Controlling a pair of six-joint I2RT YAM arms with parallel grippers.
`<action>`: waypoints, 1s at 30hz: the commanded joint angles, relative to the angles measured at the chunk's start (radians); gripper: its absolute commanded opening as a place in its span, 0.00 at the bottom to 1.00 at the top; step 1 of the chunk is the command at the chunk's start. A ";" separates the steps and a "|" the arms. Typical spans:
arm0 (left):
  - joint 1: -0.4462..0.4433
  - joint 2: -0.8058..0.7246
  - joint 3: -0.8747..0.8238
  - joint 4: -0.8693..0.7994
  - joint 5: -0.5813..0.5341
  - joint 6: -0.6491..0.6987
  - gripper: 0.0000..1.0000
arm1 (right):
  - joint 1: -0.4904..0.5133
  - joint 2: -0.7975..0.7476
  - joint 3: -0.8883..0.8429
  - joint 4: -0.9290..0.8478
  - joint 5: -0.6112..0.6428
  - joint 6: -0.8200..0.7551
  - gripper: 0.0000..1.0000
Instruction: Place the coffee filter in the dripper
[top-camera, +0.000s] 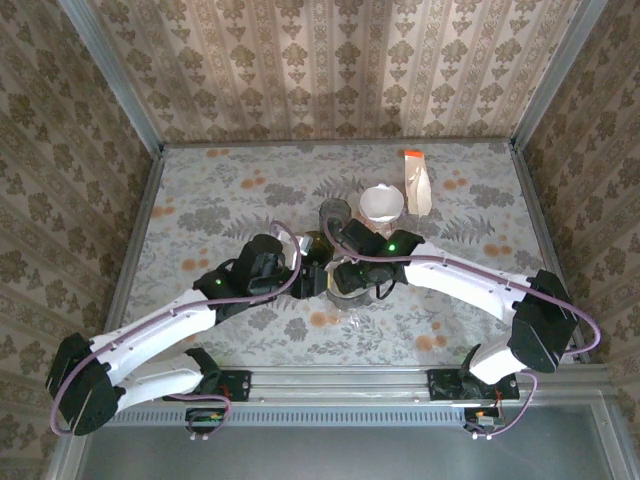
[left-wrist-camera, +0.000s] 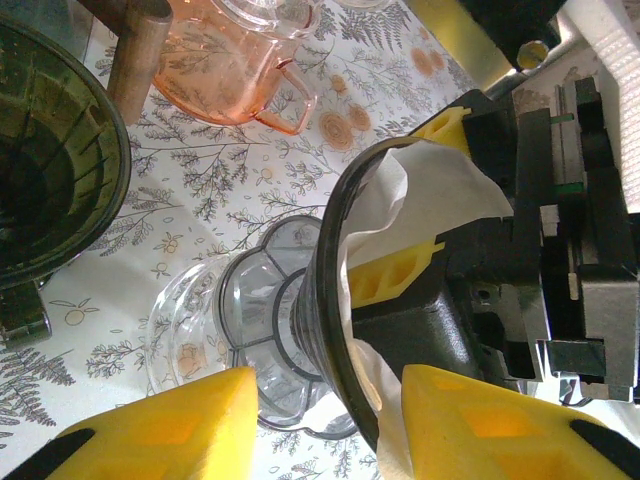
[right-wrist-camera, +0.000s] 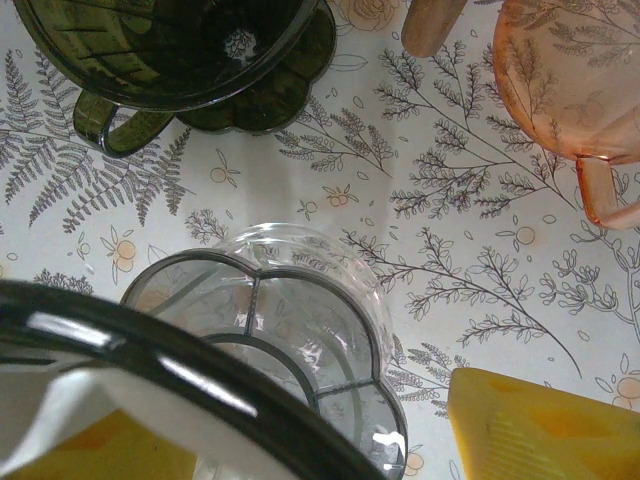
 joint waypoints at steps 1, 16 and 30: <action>-0.005 0.000 -0.008 0.016 0.008 -0.015 0.44 | -0.004 -0.026 -0.029 -0.005 0.017 0.005 0.69; -0.005 -0.018 -0.006 0.017 -0.006 -0.017 0.49 | -0.005 -0.281 -0.002 -0.091 0.124 0.025 0.73; -0.006 -0.038 0.008 0.041 0.003 -0.031 0.59 | -0.005 -0.382 -0.048 -0.077 0.170 0.036 0.73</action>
